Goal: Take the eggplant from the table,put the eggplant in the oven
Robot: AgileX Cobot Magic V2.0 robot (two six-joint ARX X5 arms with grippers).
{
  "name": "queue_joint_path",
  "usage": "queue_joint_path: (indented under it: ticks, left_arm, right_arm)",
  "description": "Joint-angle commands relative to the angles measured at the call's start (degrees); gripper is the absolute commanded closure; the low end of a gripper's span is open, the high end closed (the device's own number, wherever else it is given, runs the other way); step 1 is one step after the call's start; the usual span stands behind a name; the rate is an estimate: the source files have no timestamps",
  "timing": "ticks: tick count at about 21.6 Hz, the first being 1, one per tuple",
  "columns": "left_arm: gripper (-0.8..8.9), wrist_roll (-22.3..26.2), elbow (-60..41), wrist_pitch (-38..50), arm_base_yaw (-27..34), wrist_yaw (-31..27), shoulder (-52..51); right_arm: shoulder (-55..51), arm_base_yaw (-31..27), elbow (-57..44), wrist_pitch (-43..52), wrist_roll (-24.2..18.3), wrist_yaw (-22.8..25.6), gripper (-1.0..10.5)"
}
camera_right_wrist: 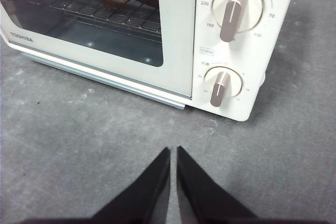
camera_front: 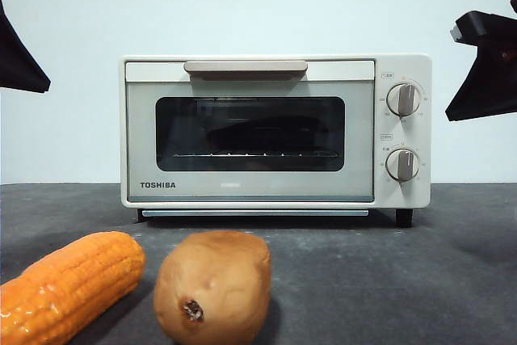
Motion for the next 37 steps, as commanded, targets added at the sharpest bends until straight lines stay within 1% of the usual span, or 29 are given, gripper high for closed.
queue_joint_path:
  ticks: [1, 3, 4, 5, 6, 7, 9, 11, 14, 17, 21, 29, 32, 37]
  left_arm:
    - [8.10, -0.48, 0.26, 0.46, -0.31, -0.15, 0.31]
    - [8.10, -0.48, 0.20, -0.13, -0.55, -0.15, -0.44]
    - [8.10, -0.46, 0.17, -0.98, -0.31, -0.46, -2.84]
    - [8.10, 3.08, 0.15, -1.79, 0.20, -0.70, -5.97]
    - [8.10, 8.59, 0.07, -2.29, 1.14, -0.83, -9.53]
    - [8.10, 11.34, -0.52, -2.08, 2.40, -0.83, -13.16]
    - [8.10, 14.88, -3.06, -0.72, 6.93, -0.85, -20.28]
    - [8.10, 16.52, -6.95, 1.81, 12.72, -0.85, -26.18]
    - [8.10, 16.09, -11.26, 3.15, 19.54, -0.81, -32.70]
    - [8.10, 16.09, -14.19, 3.37, 22.58, -0.83, -37.55]
    - [8.10, 16.09, -17.18, 4.68, 23.06, -0.81, -37.38]
    - [8.10, 16.09, -24.55, 4.66, 23.06, -0.68, -37.38]
    - [8.10, 16.06, -24.52, 0.44, 23.02, -0.61, -37.38]
    - [8.10, 16.06, -24.52, 0.42, 23.02, -0.61, -37.35]
  right_arm:
    - [0.22, 0.28, 0.42, 0.61, 0.61, 0.20, 9.4]
    - [0.22, 0.28, 0.42, 0.61, 0.61, 0.20, 9.4]
    - [0.22, 0.24, 0.42, 0.61, 0.61, 0.20, 9.4]
    - [0.20, 0.24, 0.42, 0.61, 0.61, 0.20, 9.4]
    - [0.22, 0.24, 0.42, 0.61, 0.61, 0.20, 9.4]
    - [0.22, 0.24, 0.42, 0.61, 0.61, 0.20, 9.4]
    - [0.22, 0.24, 0.42, 0.61, 0.61, 0.20, 9.4]
    - [0.20, 0.24, 0.42, 0.61, 0.61, 0.20, 9.4]
    - [0.22, 0.24, 0.42, 0.61, 0.61, 0.20, 9.4]
    - [0.22, 0.24, 0.42, 0.61, 0.61, 0.22, 9.4]
    - [0.22, 0.24, 0.42, 0.61, 0.61, 0.20, 9.4]
    - [0.22, 0.24, 0.42, 0.63, 0.61, 0.20, 9.4]
    - [0.22, 0.24, 0.42, 0.63, 0.61, 0.22, 9.4]
    - [0.22, 0.24, 0.42, 0.61, 0.61, 0.20, 9.4]
